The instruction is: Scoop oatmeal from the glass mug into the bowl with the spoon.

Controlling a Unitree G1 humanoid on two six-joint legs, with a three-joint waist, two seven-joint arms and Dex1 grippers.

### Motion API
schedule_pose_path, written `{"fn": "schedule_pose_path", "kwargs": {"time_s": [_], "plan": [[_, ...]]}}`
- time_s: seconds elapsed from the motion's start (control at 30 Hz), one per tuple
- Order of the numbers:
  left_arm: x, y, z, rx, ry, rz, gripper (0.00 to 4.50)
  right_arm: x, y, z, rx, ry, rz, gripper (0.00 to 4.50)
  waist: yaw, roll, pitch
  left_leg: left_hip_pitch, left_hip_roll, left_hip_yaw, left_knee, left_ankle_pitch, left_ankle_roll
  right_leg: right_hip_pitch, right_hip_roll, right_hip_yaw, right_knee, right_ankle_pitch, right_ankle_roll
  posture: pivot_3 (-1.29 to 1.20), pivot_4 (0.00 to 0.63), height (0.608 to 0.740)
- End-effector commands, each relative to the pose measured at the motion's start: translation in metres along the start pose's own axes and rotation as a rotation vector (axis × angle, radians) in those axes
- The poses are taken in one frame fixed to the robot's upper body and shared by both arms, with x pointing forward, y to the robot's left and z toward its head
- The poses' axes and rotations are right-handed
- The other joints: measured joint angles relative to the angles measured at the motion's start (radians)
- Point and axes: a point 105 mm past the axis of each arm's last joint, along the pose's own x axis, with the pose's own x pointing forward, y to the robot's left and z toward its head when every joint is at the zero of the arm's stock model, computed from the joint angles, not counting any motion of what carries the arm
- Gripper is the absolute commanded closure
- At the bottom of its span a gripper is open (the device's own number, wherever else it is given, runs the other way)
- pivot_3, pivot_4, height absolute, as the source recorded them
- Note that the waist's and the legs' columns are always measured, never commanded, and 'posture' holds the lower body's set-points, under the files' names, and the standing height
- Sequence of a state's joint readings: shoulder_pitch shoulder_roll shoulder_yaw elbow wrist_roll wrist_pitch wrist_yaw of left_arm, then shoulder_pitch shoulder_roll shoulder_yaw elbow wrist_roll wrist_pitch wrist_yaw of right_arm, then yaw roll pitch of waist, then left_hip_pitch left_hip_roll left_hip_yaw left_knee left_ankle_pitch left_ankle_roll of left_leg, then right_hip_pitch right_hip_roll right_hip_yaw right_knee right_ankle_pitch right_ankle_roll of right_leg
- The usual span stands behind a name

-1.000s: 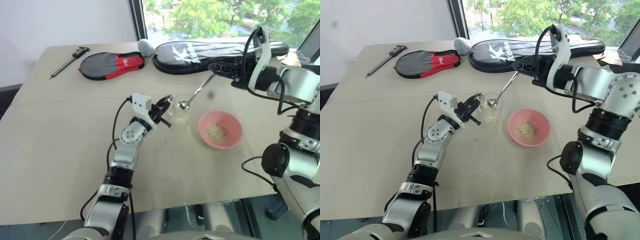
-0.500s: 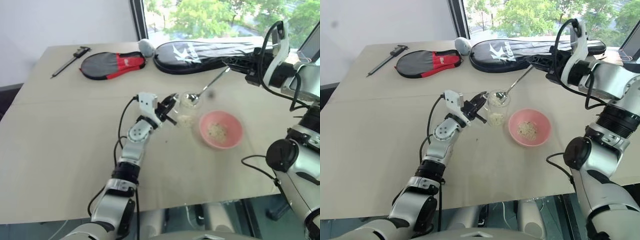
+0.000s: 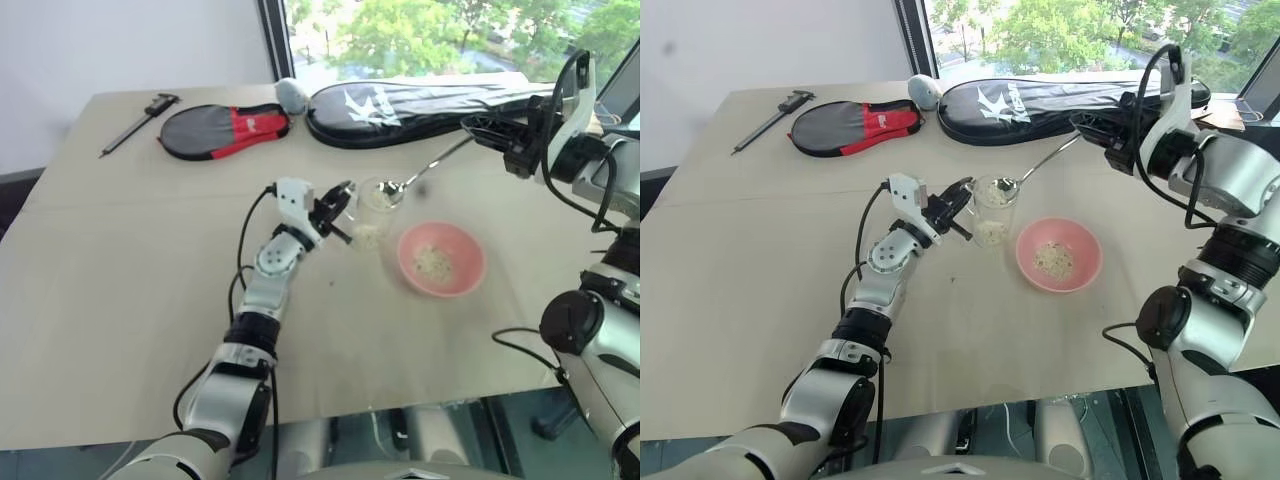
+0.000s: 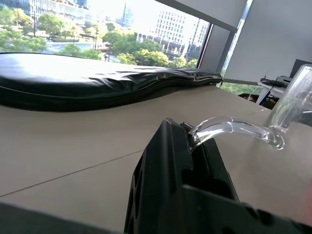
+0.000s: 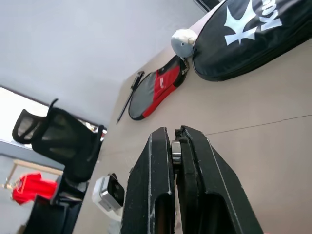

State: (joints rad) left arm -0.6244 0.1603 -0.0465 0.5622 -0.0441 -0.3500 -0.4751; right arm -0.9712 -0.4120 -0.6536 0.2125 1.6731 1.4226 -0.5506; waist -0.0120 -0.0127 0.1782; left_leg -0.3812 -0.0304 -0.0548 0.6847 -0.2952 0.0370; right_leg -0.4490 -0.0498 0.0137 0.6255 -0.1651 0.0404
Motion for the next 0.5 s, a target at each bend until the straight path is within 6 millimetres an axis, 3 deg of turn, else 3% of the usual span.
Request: {"fn": "schedule_pose_path", "kwargs": {"time_s": [0.03,0.5], "plan": [[0.003,0.001,0.009,0.016,-0.039,-0.004,4.40,-0.009,0.013,0.009,0.022,-0.060,0.040,4.50,0.000,0.000,0.000,0.000,0.000,0.000,0.000,0.000,0.000,0.000,0.000,0.000,0.000,0.000,0.000,0.00,0.150,0.740],[0.004,0.001,0.007,0.016,-0.030,-0.023,4.40,-0.021,0.003,0.006,0.139,-0.153,0.035,4.50,0.001,0.000,0.000,0.001,0.000,0.003,0.000,-0.001,0.002,0.000,0.001,0.002,0.000,0.001,0.001,0.00,0.150,0.740]]}}
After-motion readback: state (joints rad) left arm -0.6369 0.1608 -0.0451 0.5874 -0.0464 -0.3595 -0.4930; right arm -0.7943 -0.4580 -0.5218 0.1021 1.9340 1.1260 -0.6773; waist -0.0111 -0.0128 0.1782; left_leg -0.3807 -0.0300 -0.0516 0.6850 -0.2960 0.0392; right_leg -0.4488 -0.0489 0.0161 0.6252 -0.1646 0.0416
